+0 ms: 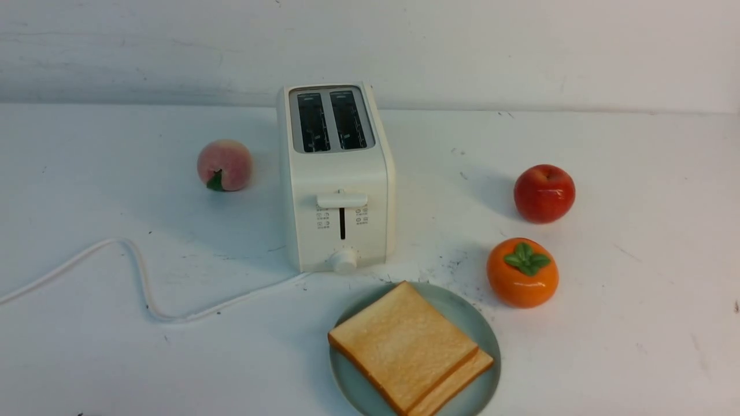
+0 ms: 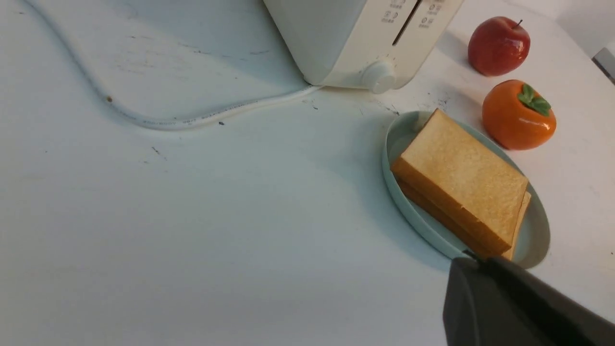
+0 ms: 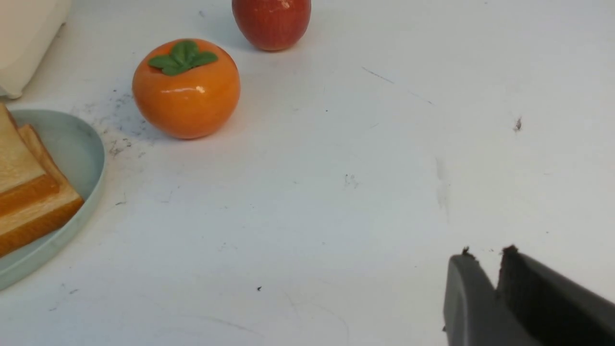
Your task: Take toasted bread from bread machine on white table place on plate.
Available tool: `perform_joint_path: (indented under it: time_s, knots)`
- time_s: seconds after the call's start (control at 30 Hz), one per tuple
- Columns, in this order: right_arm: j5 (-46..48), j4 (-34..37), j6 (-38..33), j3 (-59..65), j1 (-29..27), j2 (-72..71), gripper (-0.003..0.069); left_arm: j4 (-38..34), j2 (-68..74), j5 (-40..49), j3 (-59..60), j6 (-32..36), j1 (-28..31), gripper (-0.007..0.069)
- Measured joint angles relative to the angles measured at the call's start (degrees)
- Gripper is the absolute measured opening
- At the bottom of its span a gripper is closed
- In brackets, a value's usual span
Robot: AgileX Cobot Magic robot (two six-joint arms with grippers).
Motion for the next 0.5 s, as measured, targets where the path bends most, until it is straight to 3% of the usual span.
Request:
perform_joint_path:
  time_s: [0.27,0.5]
  knots:
    - [0.0,0.0,0.0,0.0,0.0,0.0,0.0118,3.0,0.0,-0.6,0.2,0.6,0.0,-0.0013]
    - [0.0,0.0,0.0,0.0,0.0,0.0,0.0125,-6.2,0.0,-13.0,4.9,15.1,0.0,-0.0008]
